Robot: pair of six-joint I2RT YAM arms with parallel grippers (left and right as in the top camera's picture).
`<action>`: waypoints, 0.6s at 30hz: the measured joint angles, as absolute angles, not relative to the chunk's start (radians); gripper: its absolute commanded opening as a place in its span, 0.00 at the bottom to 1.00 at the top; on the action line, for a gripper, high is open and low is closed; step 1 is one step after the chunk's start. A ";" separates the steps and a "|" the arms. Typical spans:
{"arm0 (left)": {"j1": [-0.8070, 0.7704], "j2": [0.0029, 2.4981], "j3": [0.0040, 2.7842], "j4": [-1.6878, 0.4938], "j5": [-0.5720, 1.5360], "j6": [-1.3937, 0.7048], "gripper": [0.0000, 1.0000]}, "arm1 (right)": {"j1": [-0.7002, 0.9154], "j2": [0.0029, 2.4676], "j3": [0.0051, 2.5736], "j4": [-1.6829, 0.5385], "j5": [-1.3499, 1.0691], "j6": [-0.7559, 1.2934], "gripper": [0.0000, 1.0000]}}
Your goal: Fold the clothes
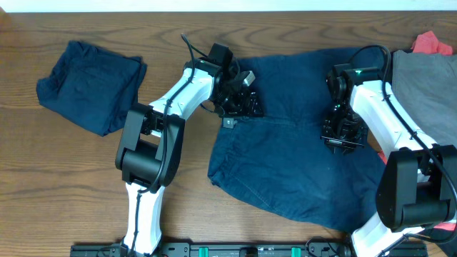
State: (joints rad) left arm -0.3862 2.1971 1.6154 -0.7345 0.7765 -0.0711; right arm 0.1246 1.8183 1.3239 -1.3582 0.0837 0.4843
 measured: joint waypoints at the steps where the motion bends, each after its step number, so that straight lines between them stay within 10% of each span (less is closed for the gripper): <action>1: -0.386 2.197 1.615 -0.735 0.775 -0.071 0.78 | 0.125 1.818 1.324 -1.359 0.084 0.485 0.20; 13: -0.389 2.185 1.533 -0.677 0.760 -0.078 0.77 | 0.125 1.818 1.324 -1.362 0.084 0.485 0.20; 18: -0.388 2.181 1.519 -0.650 0.764 -0.089 0.42 | 0.125 1.818 1.324 -1.362 0.084 0.484 0.20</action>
State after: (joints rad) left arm -0.3878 2.1815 1.5192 -0.6502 0.7635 -0.0887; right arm 0.1246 1.8183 1.3239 -1.3621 0.0841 0.4843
